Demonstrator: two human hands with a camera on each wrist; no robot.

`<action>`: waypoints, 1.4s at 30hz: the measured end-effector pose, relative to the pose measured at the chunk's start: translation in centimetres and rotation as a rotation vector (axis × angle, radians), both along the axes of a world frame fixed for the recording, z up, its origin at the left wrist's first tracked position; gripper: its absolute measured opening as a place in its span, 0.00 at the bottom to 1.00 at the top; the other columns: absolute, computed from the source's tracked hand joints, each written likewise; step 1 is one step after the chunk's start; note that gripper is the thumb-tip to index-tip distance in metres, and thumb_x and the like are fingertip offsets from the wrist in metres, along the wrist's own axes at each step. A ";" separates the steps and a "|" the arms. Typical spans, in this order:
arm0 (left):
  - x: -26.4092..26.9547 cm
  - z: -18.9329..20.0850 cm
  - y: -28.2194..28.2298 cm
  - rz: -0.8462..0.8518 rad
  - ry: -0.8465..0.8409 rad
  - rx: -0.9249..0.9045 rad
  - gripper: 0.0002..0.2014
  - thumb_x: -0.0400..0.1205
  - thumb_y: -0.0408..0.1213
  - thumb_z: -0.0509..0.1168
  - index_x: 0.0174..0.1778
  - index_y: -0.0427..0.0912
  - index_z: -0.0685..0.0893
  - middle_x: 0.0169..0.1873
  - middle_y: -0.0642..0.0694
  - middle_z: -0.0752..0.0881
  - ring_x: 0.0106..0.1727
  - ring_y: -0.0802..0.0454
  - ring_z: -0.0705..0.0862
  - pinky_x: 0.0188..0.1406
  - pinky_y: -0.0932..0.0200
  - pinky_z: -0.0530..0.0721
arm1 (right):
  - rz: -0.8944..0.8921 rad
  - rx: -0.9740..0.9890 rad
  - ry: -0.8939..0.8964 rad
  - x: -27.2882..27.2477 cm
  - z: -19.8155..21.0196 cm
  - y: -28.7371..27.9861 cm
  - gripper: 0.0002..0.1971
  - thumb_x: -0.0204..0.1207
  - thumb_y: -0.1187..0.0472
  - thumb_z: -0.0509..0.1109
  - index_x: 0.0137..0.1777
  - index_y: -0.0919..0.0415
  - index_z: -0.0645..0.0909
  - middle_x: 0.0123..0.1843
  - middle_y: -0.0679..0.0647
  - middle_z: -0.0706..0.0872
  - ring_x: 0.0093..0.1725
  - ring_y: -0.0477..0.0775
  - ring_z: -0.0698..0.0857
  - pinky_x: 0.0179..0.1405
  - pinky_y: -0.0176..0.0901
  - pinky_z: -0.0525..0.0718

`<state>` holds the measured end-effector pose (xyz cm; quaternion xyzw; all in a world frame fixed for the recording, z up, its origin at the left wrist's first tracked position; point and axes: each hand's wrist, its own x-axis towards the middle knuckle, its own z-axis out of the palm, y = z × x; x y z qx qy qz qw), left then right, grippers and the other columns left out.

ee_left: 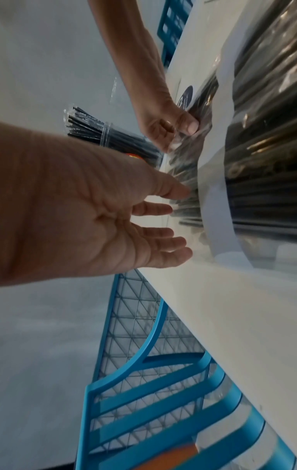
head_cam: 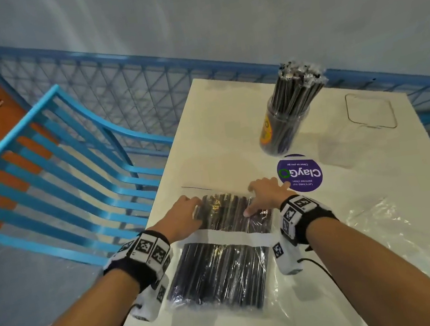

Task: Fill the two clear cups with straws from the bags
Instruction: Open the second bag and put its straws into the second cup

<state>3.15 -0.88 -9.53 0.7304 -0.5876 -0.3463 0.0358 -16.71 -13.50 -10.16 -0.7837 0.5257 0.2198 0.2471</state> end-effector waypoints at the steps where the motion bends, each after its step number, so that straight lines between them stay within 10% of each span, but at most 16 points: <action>1: -0.1 0.1 0.1 -0.006 0.013 -0.012 0.23 0.80 0.35 0.66 0.72 0.45 0.72 0.66 0.39 0.73 0.65 0.44 0.76 0.64 0.57 0.71 | -0.007 -0.004 0.012 -0.1 0.0 0.1 0.28 0.59 0.41 0.80 0.55 0.54 0.80 0.60 0.57 0.78 0.66 0.64 0.72 0.68 0.71 0.65; 3: -0.4 0.7 0.2 -0.026 0.038 -0.053 0.21 0.81 0.36 0.65 0.70 0.46 0.74 0.67 0.41 0.74 0.64 0.46 0.77 0.64 0.57 0.72 | -0.024 0.008 -0.036 -0.2 0.3 0.3 0.16 0.60 0.46 0.80 0.34 0.55 0.78 0.44 0.55 0.79 0.53 0.61 0.77 0.58 0.57 0.75; 6: -1.2 2.7 -0.2 -0.039 0.086 -0.168 0.17 0.82 0.39 0.64 0.67 0.45 0.77 0.64 0.43 0.78 0.61 0.47 0.79 0.63 0.55 0.77 | -0.059 0.059 -0.248 -0.4 2.4 0.6 0.12 0.72 0.61 0.70 0.30 0.63 0.73 0.31 0.57 0.77 0.39 0.57 0.78 0.31 0.41 0.71; 9: -2.0 4.7 -1.1 -0.045 0.084 -0.228 0.15 0.82 0.41 0.64 0.65 0.44 0.79 0.61 0.44 0.81 0.55 0.49 0.81 0.60 0.54 0.79 | -0.061 0.006 -0.307 -1.3 4.0 0.8 0.08 0.74 0.59 0.71 0.44 0.65 0.80 0.45 0.61 0.84 0.51 0.63 0.84 0.44 0.45 0.77; 11: -2.3 5.0 -1.6 -0.068 0.026 -0.192 0.17 0.82 0.42 0.64 0.66 0.43 0.79 0.62 0.43 0.82 0.56 0.49 0.80 0.59 0.57 0.76 | -0.074 0.066 -0.239 -2.1 3.1 1.6 0.28 0.72 0.52 0.75 0.68 0.63 0.73 0.67 0.61 0.80 0.66 0.63 0.79 0.60 0.49 0.78; 14: -3.1 4.1 -1.6 -0.113 -0.009 -0.049 0.18 0.82 0.43 0.64 0.66 0.41 0.79 0.64 0.43 0.81 0.60 0.49 0.78 0.56 0.59 0.73 | -0.092 0.067 -0.100 -2.9 0.5 3.8 0.47 0.65 0.41 0.77 0.78 0.58 0.60 0.76 0.60 0.70 0.72 0.65 0.73 0.70 0.61 0.72; 17: -3.9 3.2 -1.1 -0.100 -0.005 0.003 0.16 0.82 0.43 0.64 0.64 0.40 0.80 0.63 0.42 0.82 0.62 0.46 0.79 0.55 0.60 0.73 | -0.166 0.065 -0.114 -2.8 -1.1 4.7 0.42 0.62 0.41 0.79 0.72 0.59 0.66 0.68 0.59 0.78 0.68 0.63 0.77 0.68 0.62 0.70; 22: -5.2 4.5 -0.4 0.078 0.263 0.005 0.13 0.85 0.43 0.60 0.50 0.36 0.83 0.40 0.41 0.87 0.37 0.49 0.86 0.38 0.59 0.87 | -0.246 0.203 -0.460 -2.4 3.8 4.5 0.15 0.63 0.58 0.82 0.35 0.61 0.78 0.35 0.54 0.80 0.35 0.53 0.78 0.29 0.41 0.71; 30: -6.9 15.5 -1.6 0.474 0.841 -0.316 0.28 0.75 0.64 0.65 0.42 0.38 0.82 0.30 0.42 0.86 0.31 0.45 0.87 0.36 0.50 0.90 | 0.038 -0.316 -0.750 -2.9 16.6 6.5 0.16 0.67 0.64 0.73 0.54 0.56 0.76 0.38 0.51 0.81 0.37 0.55 0.80 0.37 0.49 0.78; 37: -8.4 16.8 -1.4 0.452 0.686 -0.427 0.03 0.76 0.27 0.68 0.37 0.35 0.81 0.38 0.30 0.88 0.31 0.43 0.89 0.36 0.50 0.91 | 0.019 -0.433 -0.815 -3.5 16.2 8.9 0.10 0.69 0.72 0.70 0.49 0.62 0.84 0.20 0.39 0.69 0.21 0.40 0.73 0.27 0.31 0.66; 42: -8.5 16.3 -1.9 0.527 0.614 -0.327 0.05 0.75 0.26 0.70 0.35 0.31 0.83 0.30 0.36 0.87 0.27 0.50 0.87 0.36 0.55 0.91 | -0.027 -0.326 -0.842 -4.3 16.2 9.2 0.06 0.75 0.61 0.73 0.50 0.60 0.86 0.22 0.44 0.76 0.22 0.44 0.72 0.24 0.29 0.68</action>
